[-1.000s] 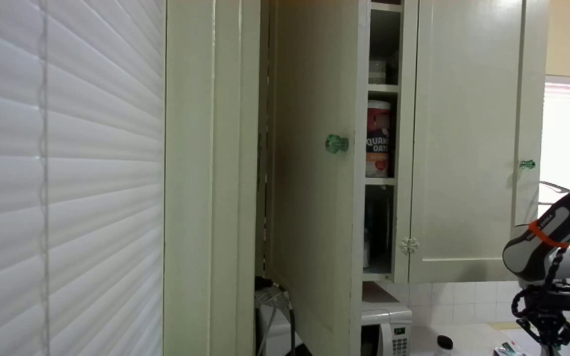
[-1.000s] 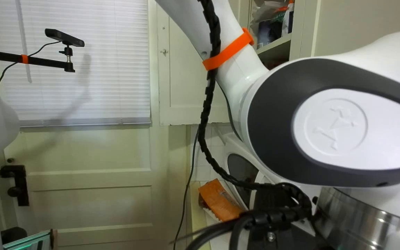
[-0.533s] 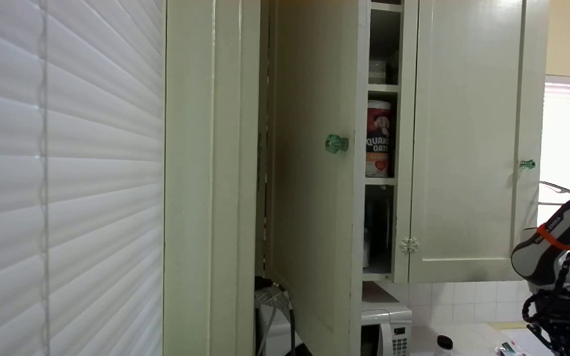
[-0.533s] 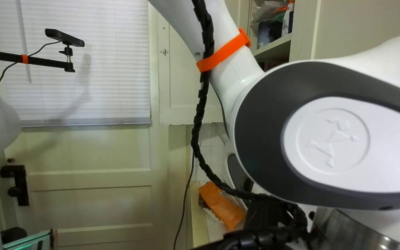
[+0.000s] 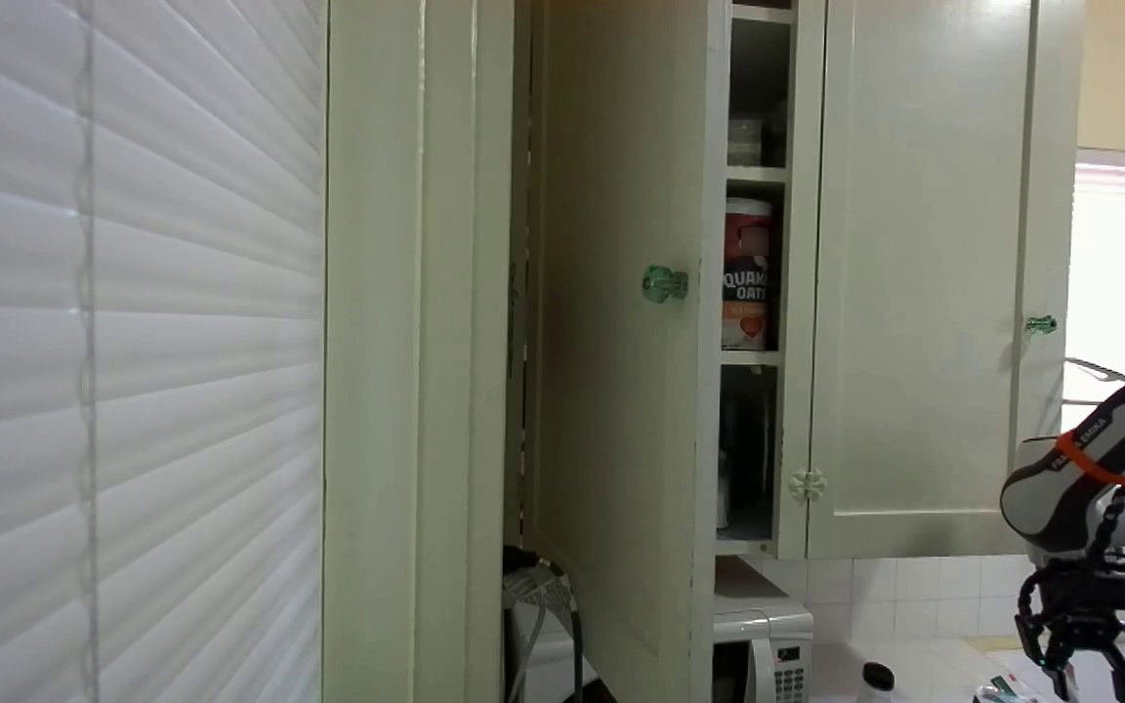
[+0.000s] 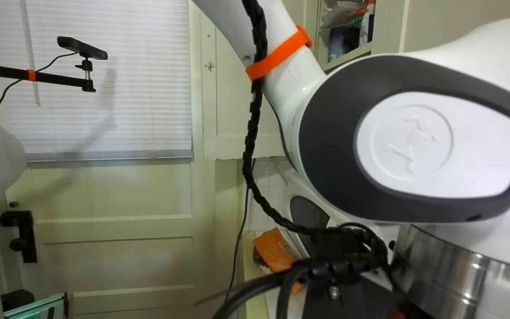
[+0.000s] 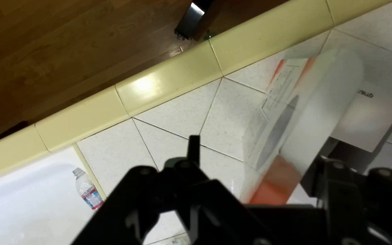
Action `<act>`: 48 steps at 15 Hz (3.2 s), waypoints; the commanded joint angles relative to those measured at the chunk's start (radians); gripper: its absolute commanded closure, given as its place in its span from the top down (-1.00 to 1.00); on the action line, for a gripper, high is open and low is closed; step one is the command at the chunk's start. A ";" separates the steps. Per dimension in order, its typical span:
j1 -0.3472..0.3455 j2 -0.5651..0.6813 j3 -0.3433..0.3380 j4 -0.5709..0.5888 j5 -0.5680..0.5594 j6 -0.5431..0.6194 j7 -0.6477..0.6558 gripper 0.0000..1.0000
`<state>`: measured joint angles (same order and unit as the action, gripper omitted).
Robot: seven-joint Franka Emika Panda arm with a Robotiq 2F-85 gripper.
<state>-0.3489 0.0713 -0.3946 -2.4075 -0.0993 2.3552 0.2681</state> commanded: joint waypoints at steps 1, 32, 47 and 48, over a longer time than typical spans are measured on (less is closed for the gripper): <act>0.005 -0.079 0.017 -0.031 0.000 0.023 -0.032 0.97; 0.030 0.095 0.082 0.008 0.018 0.164 -0.939 -1.00; -0.012 0.082 0.061 0.039 -0.108 -0.093 -0.762 -1.00; -0.016 0.087 0.061 0.040 -0.105 -0.099 -0.764 -1.00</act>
<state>-0.3521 0.1420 -0.3347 -2.3711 -0.2121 2.2885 -0.5074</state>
